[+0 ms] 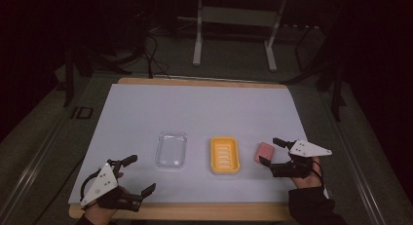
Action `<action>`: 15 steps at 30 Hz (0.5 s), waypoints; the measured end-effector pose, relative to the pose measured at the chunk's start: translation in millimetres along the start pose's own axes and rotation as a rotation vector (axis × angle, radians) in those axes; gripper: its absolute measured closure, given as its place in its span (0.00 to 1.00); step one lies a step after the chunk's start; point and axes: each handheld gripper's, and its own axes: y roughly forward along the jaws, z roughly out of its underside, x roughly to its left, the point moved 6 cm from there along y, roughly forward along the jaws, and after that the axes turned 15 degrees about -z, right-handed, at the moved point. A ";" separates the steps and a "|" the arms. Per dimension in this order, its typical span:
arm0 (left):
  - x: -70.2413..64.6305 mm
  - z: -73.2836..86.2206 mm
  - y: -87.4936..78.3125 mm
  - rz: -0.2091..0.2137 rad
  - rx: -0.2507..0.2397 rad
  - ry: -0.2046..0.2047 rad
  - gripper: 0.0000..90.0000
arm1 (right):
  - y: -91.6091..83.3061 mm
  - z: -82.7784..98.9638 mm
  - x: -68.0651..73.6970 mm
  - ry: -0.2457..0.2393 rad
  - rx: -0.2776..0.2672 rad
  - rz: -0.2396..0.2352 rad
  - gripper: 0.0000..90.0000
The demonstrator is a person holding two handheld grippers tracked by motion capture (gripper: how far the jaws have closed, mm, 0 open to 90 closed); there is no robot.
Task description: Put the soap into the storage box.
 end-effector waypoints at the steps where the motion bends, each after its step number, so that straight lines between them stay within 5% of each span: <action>1: 0.1 0.1 0.1 -0.001 0.002 0.000 0.01 | -0.3 -0.5 0.1 -0.010 0.000 0.005 0.15; 9: 0.0 0.3 0.3 -0.001 0.004 0.002 0.01 | 2.2 0.8 1.9 -0.016 0.017 -0.016 0.15; 15: 0.7 0.5 0.3 -0.006 0.006 0.003 0.01 | 0.3 0.7 -0.4 -0.027 0.035 0.024 0.16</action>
